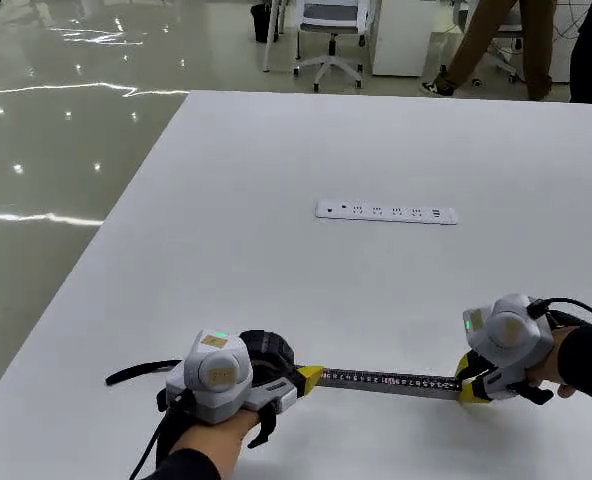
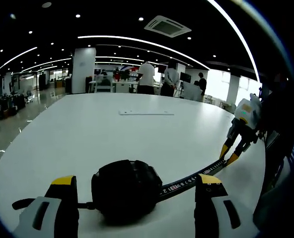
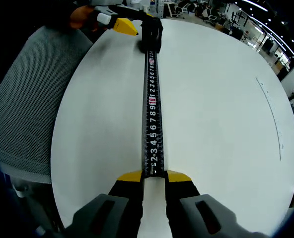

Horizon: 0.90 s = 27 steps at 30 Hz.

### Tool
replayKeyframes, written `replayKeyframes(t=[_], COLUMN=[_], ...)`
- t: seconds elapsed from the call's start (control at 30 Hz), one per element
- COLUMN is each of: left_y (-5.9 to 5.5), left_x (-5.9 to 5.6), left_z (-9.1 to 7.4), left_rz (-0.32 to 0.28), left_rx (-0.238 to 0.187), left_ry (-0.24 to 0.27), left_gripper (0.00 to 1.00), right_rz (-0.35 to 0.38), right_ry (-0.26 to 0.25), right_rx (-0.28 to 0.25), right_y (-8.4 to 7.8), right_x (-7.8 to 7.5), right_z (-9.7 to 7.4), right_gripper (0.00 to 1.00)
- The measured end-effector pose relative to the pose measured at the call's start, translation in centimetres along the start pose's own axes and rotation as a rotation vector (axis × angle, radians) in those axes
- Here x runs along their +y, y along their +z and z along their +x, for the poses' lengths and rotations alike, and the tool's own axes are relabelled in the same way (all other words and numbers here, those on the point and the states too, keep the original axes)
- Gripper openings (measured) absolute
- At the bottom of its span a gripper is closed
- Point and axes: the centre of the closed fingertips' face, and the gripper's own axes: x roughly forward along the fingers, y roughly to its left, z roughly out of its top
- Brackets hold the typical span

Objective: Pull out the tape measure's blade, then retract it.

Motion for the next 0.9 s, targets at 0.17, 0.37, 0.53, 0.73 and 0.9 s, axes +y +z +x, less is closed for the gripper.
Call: replayKeyframes(t=[0.17, 0.37, 0.53, 0.73, 0.9], left_y=[-0.7, -0.5, -0.8, -1.1, -1.2], left_x=[0.8, 0.5, 1.6, 1.2, 1.3], left_z=[0.4, 1.3, 1.9, 1.9, 1.9], left_rz=[-0.046, -0.060, -0.031, 0.003, 0.029], left_rx=[0.020, 0.036, 0.065, 0.102, 0.113], left_ry=[0.024, 0.022, 0.081, 0.078, 0.083], left_gripper=[0.86, 0.74, 0.63, 0.61, 0.60], right_rz=[-0.016, 0.144, 0.082, 0.104, 0.113], right_ry=[0.009, -0.018, -0.008, -0.016, -0.018], right_rx=[0.070, 0.126, 0.164, 0.168, 0.133], right_y=[0.0, -0.1, 0.0, -0.2, -0.2], right_x=[0.0, -0.2, -0.2, -0.3, -0.3], right_z=[0.2, 0.2, 0.5, 0.5, 0.4], right_gripper=[0.12, 0.12, 0.12, 0.11, 0.11])
